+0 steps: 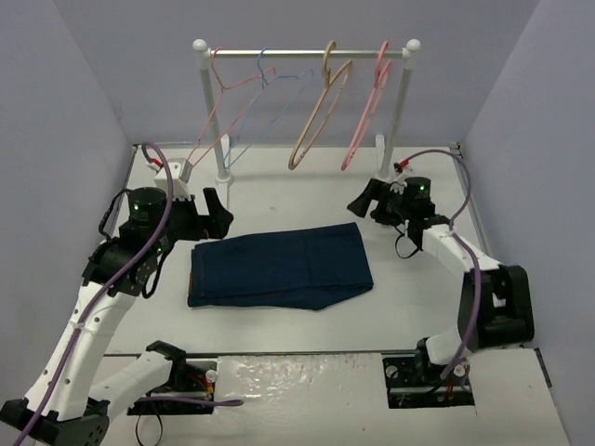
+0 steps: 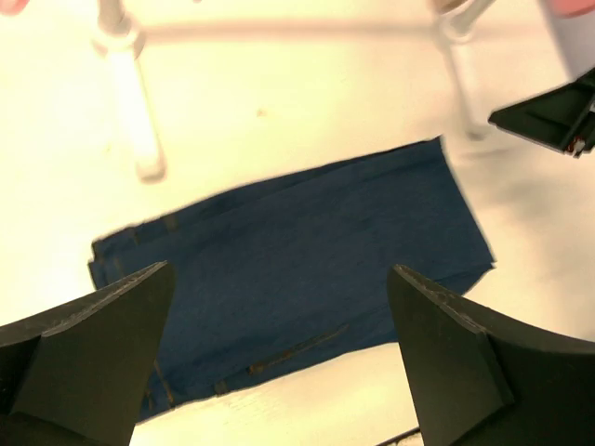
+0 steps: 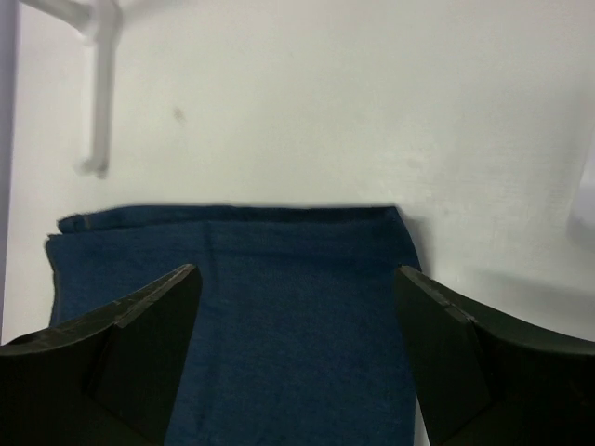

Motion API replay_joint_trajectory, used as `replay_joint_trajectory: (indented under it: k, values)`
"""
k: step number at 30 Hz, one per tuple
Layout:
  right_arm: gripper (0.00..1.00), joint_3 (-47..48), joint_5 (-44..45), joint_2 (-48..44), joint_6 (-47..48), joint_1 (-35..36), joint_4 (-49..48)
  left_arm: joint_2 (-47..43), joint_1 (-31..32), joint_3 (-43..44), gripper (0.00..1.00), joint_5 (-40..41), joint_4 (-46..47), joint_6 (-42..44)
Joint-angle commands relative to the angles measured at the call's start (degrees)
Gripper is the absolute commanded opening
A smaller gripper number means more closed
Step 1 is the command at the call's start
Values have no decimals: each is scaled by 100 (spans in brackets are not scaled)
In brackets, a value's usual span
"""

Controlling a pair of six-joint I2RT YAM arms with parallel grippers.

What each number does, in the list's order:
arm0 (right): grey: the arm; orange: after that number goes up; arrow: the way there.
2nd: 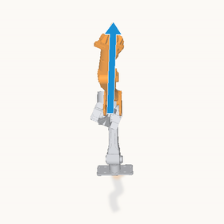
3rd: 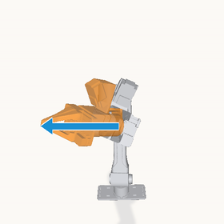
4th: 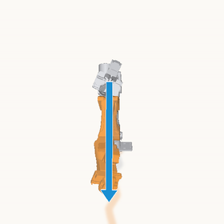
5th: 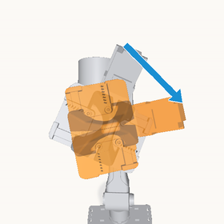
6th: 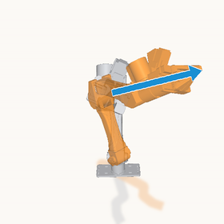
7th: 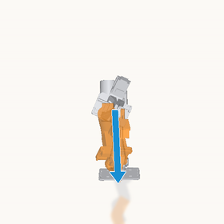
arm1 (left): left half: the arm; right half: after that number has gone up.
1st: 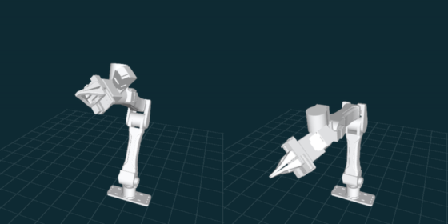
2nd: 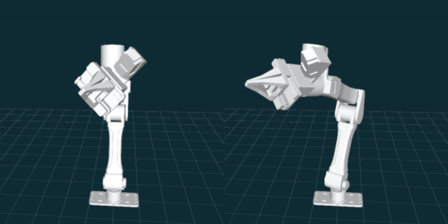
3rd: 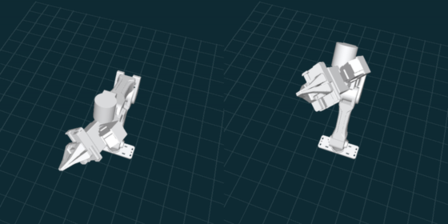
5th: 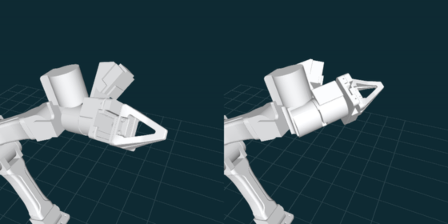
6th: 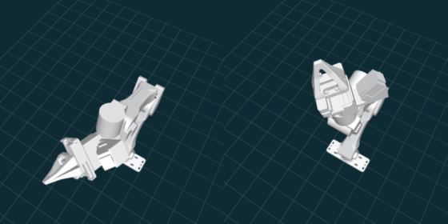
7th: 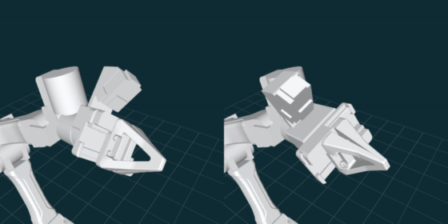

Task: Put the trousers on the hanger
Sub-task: Fold the trousers at the center of the board, then pick up the hanger from the clothesline.

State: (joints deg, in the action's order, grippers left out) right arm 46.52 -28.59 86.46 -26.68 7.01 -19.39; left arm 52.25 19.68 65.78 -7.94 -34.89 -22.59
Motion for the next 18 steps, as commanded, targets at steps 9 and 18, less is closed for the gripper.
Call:
replay_joint_trajectory:
  k: [9,18]
  values:
    - [100,685,989,-2878,945,-6,2734,2804,1177,3874,97,10,474,881]
    - [100,60,679,-3881,777,11,3160,5800,1302,7592,93,-198,-87,1168]
